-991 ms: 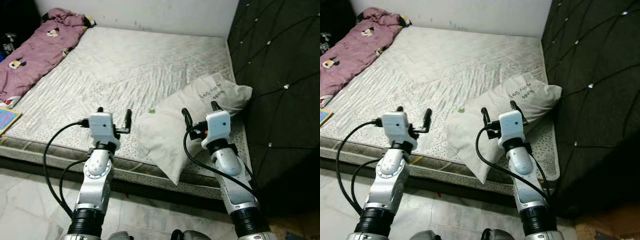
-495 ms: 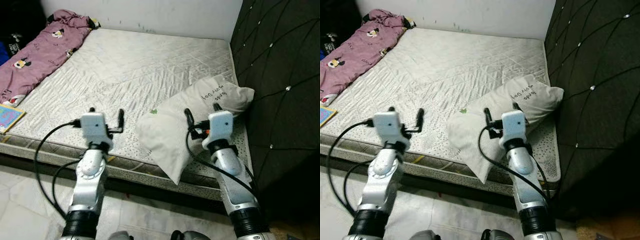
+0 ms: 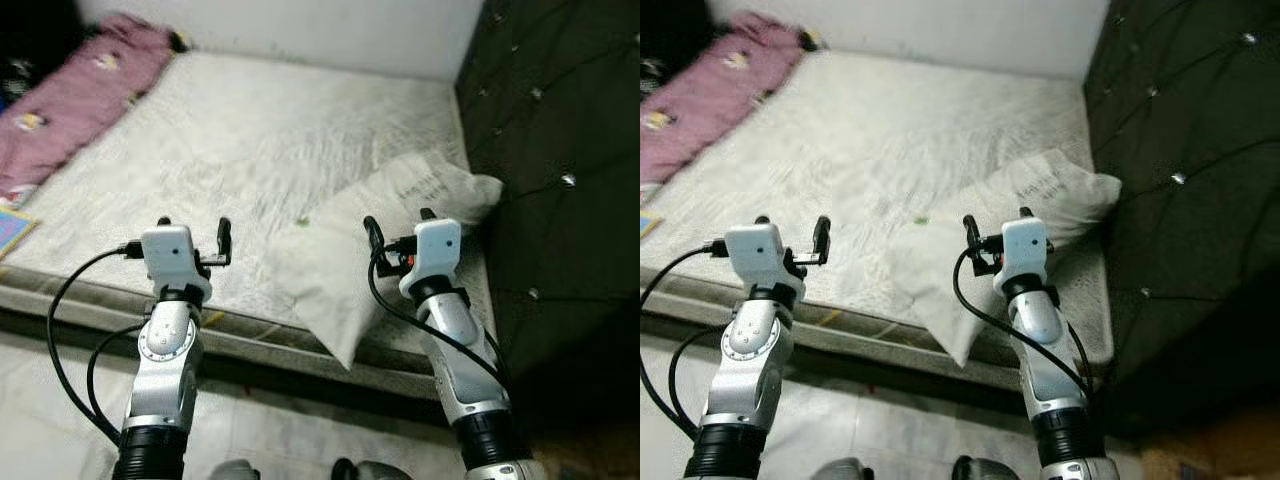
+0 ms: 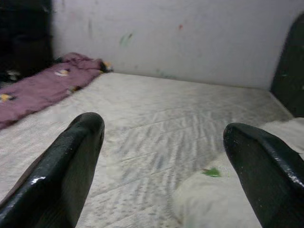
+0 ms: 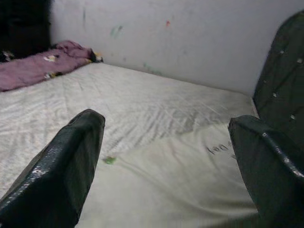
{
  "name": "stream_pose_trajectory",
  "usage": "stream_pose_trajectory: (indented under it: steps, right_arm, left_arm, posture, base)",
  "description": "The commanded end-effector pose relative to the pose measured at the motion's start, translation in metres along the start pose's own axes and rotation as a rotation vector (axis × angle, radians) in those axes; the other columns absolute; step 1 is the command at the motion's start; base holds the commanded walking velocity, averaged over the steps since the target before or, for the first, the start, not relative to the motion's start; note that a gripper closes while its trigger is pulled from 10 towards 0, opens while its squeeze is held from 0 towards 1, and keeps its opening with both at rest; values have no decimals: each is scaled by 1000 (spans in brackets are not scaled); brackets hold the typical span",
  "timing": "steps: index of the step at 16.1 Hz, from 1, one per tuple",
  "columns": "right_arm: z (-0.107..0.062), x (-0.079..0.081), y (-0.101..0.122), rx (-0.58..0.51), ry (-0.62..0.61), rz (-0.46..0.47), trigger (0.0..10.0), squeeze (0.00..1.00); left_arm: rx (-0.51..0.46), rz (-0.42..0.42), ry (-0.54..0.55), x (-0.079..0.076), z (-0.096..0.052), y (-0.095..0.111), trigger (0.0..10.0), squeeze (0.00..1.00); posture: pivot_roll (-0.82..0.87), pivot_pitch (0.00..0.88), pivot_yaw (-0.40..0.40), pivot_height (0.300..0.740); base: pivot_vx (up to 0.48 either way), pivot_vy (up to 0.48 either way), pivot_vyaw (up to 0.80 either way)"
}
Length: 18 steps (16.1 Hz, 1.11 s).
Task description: Clean up the room
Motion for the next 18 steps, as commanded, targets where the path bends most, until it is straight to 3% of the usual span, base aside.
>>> stream_pose_trajectory:
  steps: [1, 9, 14, 18]
  right_arm:
    - [-1, -2, 0, 10, -2, 8, 10000, 0]
    - [-1, -2, 5, -8, 11, -21, 10000, 0]
    - [0, -3, 1, 14, -12, 12, 10000, 0]
    - [-1, -3, 2, 12, -7, 6, 10000, 0]
  left_arm:
    - [3, -7, -2, -2, 0, 1, 10000, 0]
    - [16, -20, -18, -8, -3, 0, 10000, 0]
    - [20, -20, -25, -10, -4, 0, 10000, 0]
    - [-3, -27, -59, -15, -5, 3, 10000, 0]
  posture:
    - [40, 0, -60, 740]
    - [41, 0, -53, 740]
    - [47, 0, -55, 740]
    - [41, 0, -57, 740]
  base:
    - [0, 0, -800]
    - [0, 0, 0]
    - [0, 0, 0]
    - [66, 0, -584]
Point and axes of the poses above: a point about 5 cm out from each wrist's last joint towards the gripper, its own z axis pointing out of the wrist towards the gripper, its own y axis along the axis of the wrist's last joint, x = y × z, the point moved 1 cm from there along z, pointing out of the wrist towards the gripper
